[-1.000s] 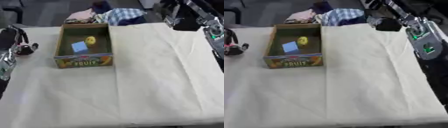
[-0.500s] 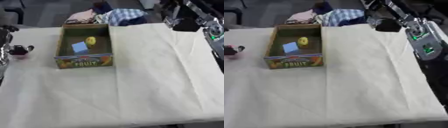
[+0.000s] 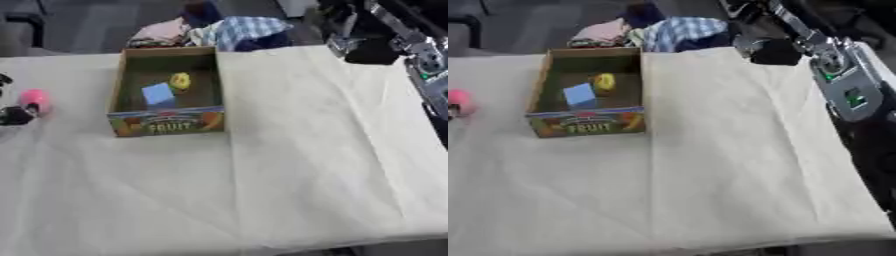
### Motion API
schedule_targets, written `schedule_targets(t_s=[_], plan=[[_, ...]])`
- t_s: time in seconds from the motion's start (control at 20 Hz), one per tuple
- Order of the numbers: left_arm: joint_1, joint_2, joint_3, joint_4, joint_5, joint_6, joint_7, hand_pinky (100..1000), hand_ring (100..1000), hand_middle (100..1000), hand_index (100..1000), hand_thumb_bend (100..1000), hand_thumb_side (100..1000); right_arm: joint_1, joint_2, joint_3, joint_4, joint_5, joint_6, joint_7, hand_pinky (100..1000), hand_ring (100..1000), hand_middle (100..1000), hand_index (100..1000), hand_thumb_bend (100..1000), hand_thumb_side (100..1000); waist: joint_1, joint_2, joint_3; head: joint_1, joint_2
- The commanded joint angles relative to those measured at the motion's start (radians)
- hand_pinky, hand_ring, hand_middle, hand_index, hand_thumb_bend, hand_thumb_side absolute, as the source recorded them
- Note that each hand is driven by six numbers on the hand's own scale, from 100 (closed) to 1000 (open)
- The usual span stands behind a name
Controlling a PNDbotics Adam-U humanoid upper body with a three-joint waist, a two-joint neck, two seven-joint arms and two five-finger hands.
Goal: Pick up objects on the table and place them in the box.
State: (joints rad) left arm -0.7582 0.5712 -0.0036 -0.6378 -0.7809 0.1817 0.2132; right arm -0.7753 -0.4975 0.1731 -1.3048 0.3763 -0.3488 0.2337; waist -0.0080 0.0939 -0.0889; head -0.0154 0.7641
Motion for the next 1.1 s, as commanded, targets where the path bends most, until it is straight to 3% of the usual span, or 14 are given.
schedule_targets(t_s=[0.05, 0.25, 0.5, 0.7, 0.9, 1.1], plan=[[-0.017, 0.028, 0.009, 0.006, 0.022, -0.009, 0.008, 691, 697, 723, 785, 420, 188, -0.027, -0.011, -0.007, -0.003, -0.010, -0.004, 0.004, 682, 723, 728, 866, 100, 546, 0.000, -0.009, -0.005, 0.000, -0.009], [-0.024, 0.025, 0.007, 0.012, 0.024, -0.010, 0.016, 685, 687, 711, 777, 419, 190, -0.034, -0.008, -0.005, -0.001, -0.013, -0.006, 0.007, 681, 723, 725, 865, 100, 553, -0.004, 0.002, -0.018, 0.004, -0.012], [-0.024, 0.020, 0.009, 0.020, 0.005, 0.015, 0.053, 634, 573, 569, 650, 366, 100, -0.034, -0.008, -0.005, 0.004, -0.016, -0.006, 0.007, 680, 722, 723, 865, 100, 560, -0.006, 0.013, -0.027, 0.004, -0.015], [-0.021, 0.017, 0.016, 0.025, 0.000, 0.037, 0.111, 590, 498, 476, 543, 306, 100, -0.031, -0.007, -0.006, 0.007, -0.018, -0.006, 0.007, 680, 722, 722, 865, 100, 566, -0.007, 0.016, -0.027, 0.004, -0.015], [-0.023, 0.020, 0.021, -0.010, 0.050, 0.036, 0.191, 569, 463, 424, 484, 229, 100, -0.027, -0.007, -0.009, 0.009, -0.019, -0.005, 0.004, 680, 722, 721, 865, 100, 569, -0.005, 0.013, -0.024, 0.003, -0.011], [-0.026, 0.032, -0.004, -0.099, 0.124, 0.002, 0.191, 570, 459, 416, 476, 193, 100, -0.020, -0.007, -0.011, 0.011, -0.019, -0.004, 0.004, 680, 722, 720, 865, 100, 574, -0.003, 0.007, -0.017, 0.002, -0.009]])
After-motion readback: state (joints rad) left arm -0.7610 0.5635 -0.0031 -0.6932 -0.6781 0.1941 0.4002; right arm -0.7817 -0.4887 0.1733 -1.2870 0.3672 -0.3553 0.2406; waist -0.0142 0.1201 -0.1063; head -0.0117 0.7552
